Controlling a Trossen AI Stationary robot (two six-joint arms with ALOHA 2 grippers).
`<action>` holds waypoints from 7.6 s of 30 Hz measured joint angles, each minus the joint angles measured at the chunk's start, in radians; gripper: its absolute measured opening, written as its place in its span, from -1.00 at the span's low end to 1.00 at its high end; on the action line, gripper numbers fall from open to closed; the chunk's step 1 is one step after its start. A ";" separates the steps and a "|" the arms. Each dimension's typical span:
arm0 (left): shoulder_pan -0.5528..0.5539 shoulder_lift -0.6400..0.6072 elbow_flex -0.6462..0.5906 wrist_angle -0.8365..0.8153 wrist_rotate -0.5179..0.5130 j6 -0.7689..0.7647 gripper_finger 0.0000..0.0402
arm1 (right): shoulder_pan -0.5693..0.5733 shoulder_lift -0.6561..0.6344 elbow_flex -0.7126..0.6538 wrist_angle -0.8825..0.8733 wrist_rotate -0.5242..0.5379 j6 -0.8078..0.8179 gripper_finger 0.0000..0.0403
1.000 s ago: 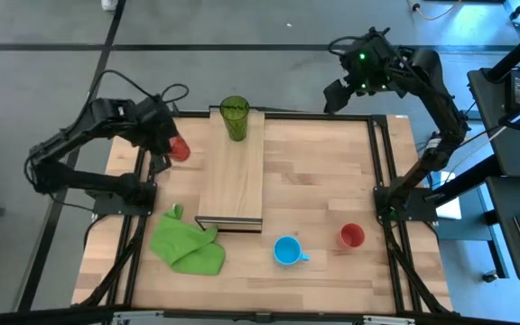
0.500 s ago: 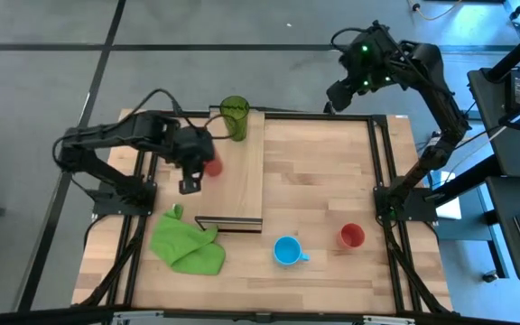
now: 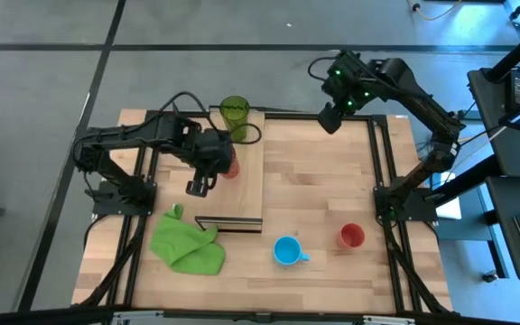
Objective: Stack small to large cups/mugs on shelf
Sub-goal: Put the red cup on the shelf
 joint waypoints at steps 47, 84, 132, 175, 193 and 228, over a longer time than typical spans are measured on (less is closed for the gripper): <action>0.203 0.088 -0.001 0.043 0.060 0.143 -0.88 | 0.006 -0.100 -0.090 0.163 -0.032 0.067 0.31; 0.213 0.066 -0.001 0.103 0.079 0.075 -0.87 | 0.006 -0.100 -0.090 0.165 -0.030 0.045 0.31; 0.184 0.070 -0.005 0.111 0.041 -0.050 -0.60 | 0.006 -0.100 -0.090 0.164 -0.029 0.043 0.31; 0.225 -0.289 -0.327 0.134 -0.131 -0.330 -0.61 | 0.067 -0.099 -0.090 0.120 -0.023 0.024 0.31; 0.299 -0.401 -0.695 0.625 -0.009 -0.350 -0.99 | 0.066 -0.099 -0.090 0.150 -0.023 0.029 0.31; 0.333 -0.391 -0.697 0.631 0.066 -0.328 -1.00 | 0.066 -0.099 -0.090 0.135 0.004 0.043 0.31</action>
